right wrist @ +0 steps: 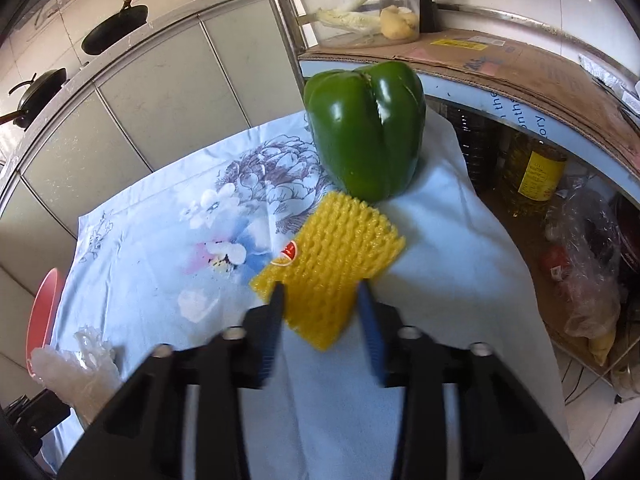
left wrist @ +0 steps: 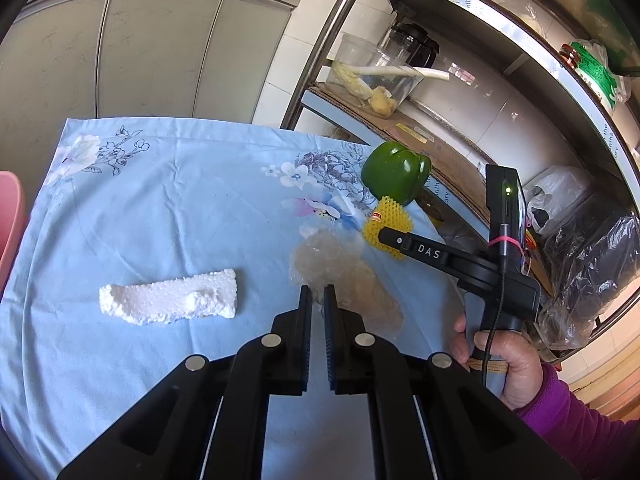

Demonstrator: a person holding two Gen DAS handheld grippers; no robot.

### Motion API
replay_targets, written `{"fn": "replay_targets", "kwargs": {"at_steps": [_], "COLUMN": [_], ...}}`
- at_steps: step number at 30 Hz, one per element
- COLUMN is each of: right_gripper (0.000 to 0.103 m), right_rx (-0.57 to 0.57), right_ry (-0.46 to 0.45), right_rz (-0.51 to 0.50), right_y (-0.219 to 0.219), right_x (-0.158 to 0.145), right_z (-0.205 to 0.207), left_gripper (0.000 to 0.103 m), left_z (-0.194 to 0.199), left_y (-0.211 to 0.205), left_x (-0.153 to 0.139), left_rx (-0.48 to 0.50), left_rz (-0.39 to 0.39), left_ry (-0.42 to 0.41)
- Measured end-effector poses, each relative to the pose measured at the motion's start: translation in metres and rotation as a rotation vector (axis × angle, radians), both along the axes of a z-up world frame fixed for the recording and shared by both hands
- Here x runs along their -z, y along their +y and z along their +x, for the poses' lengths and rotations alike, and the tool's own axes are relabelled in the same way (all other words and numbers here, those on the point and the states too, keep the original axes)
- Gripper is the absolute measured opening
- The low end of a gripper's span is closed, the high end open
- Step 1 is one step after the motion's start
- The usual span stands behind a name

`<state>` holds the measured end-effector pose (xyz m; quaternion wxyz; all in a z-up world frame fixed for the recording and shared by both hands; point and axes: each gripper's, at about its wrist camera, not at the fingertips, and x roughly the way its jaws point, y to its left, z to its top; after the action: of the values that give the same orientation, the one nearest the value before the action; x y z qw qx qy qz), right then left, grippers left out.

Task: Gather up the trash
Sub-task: 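Grasp the clear bubble wrap with the left tool while the right tool grasps the yellow foam net, then carry the bubble wrap and yellow net over the pink bucket and open both tools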

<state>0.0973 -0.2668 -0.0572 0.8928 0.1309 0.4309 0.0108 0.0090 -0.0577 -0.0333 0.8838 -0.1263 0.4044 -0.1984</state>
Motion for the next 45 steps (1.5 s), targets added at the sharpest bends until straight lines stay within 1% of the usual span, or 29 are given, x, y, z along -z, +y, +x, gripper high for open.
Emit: {"fn": "replay_targets", "kwargs": {"at_steps": [1,4,5,13,17,24,30,37,45], "right_gripper": [0.022,0.012,0.01,0.01,0.01,0.01,0.01,0.01,0.01], "right_rx": [-0.003,-0.024,-0.034,-0.112,-0.17,-0.265,-0.376,-0.529,-0.688], "right_ry": [0.0,-0.014,-0.018,-0.083,-0.126,-0.153,-0.162,-0.168,-0.175], "right_rz": [0.006,0.022,0.017,0.039,0.02,0.008,0.005,0.004,0.012], "right_y": [0.0,0.0,0.001,0.015,0.035,0.073,0.118,0.181,0.256], "right_x": [-0.001,-0.006,-0.007,-0.034,-0.051,-0.067,-0.075,-0.084,-0.092], "right_z": [-0.001,-0.009,-0.011,-0.038,-0.053,-0.064,-0.066,-0.064,-0.056], "left_gripper": [0.005,0.005,0.005,0.005,0.005,0.005,0.005,0.005,0.005], "left_z": [-0.001,-0.003,-0.004,-0.014,-0.02,-0.036,-0.051,-0.067,-0.084], "left_y": [0.001,0.002,0.002,0.011,0.021,0.048,0.087,0.147,0.202], "left_x": [0.0,-0.003,-0.004,-0.017,-0.025,-0.04,-0.051,-0.057,-0.059], "left_rx": [0.0,-0.003,-0.006,-0.037,-0.066,-0.137,-0.236,-0.4,-0.561], "left_rz": [-0.001,0.0,0.0,-0.004,-0.006,0.024,0.051,0.071,0.132], "left_ry": [-0.002,-0.012,-0.016,-0.054,-0.076,-0.134,-0.168,-0.179,-0.206]}}
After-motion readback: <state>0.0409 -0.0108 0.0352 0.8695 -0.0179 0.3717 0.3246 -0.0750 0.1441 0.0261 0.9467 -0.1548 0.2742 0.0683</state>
